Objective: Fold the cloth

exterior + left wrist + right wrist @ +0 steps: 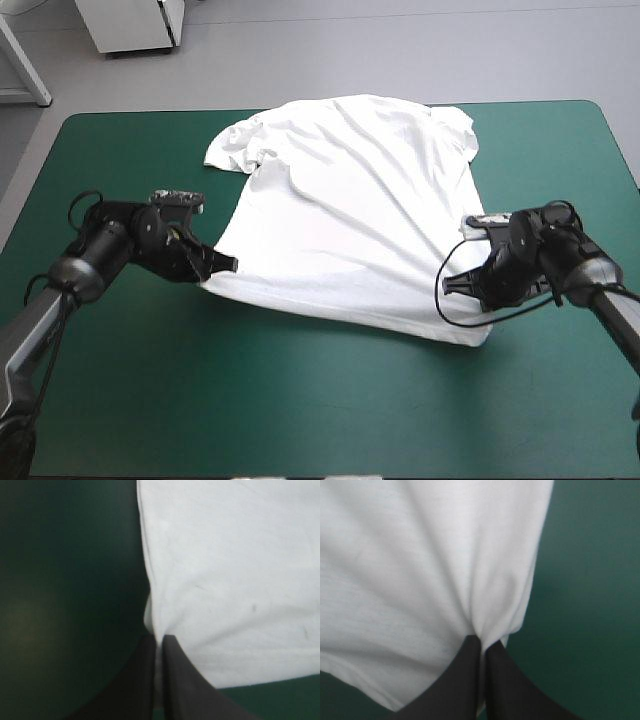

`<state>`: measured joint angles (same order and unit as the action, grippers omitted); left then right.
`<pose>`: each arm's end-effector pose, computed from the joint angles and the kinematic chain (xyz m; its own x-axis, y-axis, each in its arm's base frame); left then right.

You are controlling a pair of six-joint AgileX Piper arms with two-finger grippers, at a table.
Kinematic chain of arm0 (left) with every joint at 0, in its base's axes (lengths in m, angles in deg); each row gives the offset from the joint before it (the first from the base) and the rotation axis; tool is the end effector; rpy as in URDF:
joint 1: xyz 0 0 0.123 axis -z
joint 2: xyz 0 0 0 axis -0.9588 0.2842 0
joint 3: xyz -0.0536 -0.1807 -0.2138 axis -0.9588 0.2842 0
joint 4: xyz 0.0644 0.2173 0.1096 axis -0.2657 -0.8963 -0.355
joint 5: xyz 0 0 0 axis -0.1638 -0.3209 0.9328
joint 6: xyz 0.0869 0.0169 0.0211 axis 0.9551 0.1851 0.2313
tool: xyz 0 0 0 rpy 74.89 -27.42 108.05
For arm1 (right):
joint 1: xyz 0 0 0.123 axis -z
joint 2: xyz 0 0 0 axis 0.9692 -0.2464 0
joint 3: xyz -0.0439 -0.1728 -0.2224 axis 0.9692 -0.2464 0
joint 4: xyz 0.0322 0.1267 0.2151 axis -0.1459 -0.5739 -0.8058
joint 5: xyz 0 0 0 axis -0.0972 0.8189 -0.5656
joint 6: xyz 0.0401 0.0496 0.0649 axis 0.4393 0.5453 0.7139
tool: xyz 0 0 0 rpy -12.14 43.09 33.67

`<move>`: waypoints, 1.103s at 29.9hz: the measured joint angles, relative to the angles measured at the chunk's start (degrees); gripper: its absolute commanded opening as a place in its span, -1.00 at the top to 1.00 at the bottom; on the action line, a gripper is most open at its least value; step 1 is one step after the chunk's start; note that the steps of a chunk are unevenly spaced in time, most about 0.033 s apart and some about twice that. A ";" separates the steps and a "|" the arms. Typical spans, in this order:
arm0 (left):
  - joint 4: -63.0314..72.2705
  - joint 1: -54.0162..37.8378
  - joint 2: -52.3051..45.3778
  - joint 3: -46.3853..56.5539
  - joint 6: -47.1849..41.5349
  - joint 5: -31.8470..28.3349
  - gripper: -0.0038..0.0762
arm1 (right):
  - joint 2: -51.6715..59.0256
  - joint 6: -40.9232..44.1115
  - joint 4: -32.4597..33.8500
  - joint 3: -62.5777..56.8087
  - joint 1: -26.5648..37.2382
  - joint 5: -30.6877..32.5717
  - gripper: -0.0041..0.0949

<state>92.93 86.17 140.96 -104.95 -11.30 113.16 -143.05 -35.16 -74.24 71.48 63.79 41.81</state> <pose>0.2839 -0.0725 0.2790 -0.9204 0.1437 -0.3636 0.1955 0.9745 -0.1097 0.2675 0.0586 0.2631 -0.9733 -0.0850 -0.2134 -0.0972 0.9942 0.0470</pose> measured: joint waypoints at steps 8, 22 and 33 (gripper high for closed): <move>0.70 6.61 -16.23 17.86 -4.66 0.34 0.96 | 13.59 0.12 -1.69 -11.80 0.00 2.02 0.95; 1.68 13.54 -40.87 31.54 -17.17 8.71 0.96 | 32.19 1.34 -4.15 -23.37 0.00 10.19 0.95; 3.91 13.59 -43.02 31.85 -14.19 9.25 0.24 | 33.81 1.58 -6.13 -23.29 0.00 10.64 -0.07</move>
<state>96.85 99.76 97.94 -73.10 -25.49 122.41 -109.24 -33.58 -80.37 48.19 63.79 52.45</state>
